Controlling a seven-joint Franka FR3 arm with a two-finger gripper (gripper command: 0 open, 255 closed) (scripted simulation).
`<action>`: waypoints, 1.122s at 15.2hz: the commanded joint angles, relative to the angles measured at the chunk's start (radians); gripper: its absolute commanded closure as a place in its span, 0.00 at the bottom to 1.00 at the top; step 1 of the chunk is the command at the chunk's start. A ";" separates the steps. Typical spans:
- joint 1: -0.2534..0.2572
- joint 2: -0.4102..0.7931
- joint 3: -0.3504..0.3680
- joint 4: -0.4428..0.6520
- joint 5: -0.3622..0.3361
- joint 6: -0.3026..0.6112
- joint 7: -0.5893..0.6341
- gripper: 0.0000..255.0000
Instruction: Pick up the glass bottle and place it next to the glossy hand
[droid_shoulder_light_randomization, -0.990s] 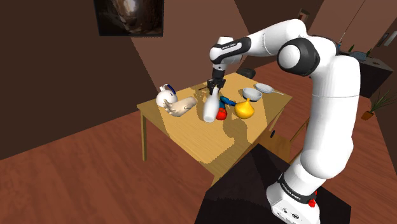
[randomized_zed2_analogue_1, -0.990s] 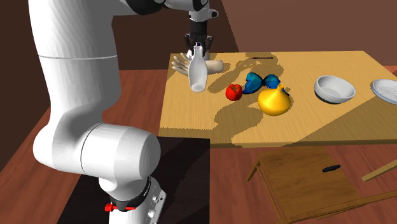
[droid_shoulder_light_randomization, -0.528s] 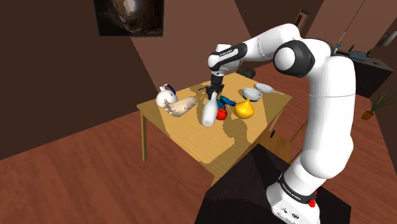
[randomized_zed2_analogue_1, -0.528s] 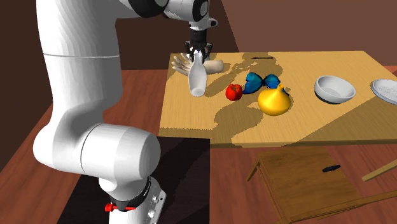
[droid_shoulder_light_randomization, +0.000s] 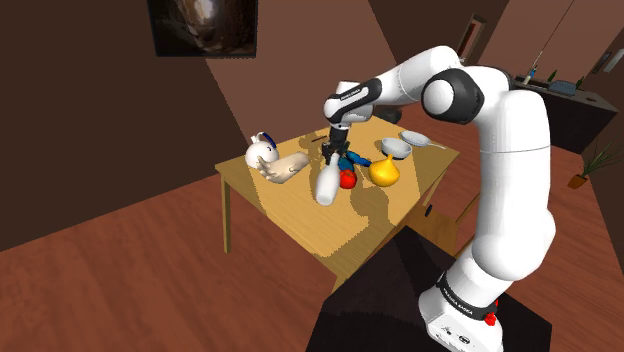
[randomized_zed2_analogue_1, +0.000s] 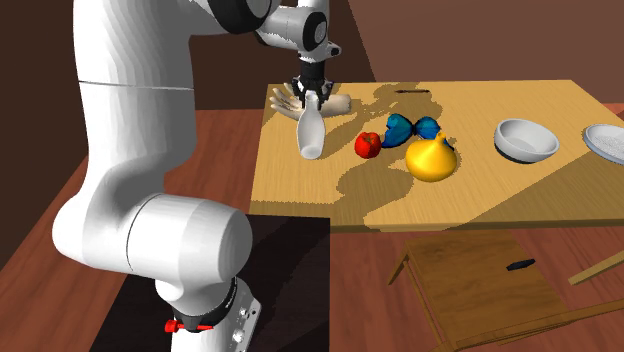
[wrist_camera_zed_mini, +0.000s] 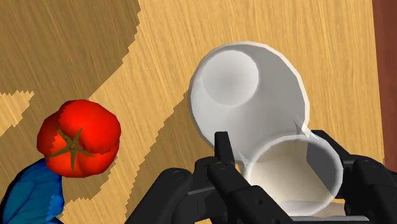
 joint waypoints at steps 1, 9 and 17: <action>-0.002 0.015 0.002 -0.005 0.004 0.020 -0.002 1.00; -0.003 0.027 0.004 -0.007 0.007 0.035 -0.004 1.00; -0.001 0.009 0.001 0.001 0.002 0.009 -0.001 0.00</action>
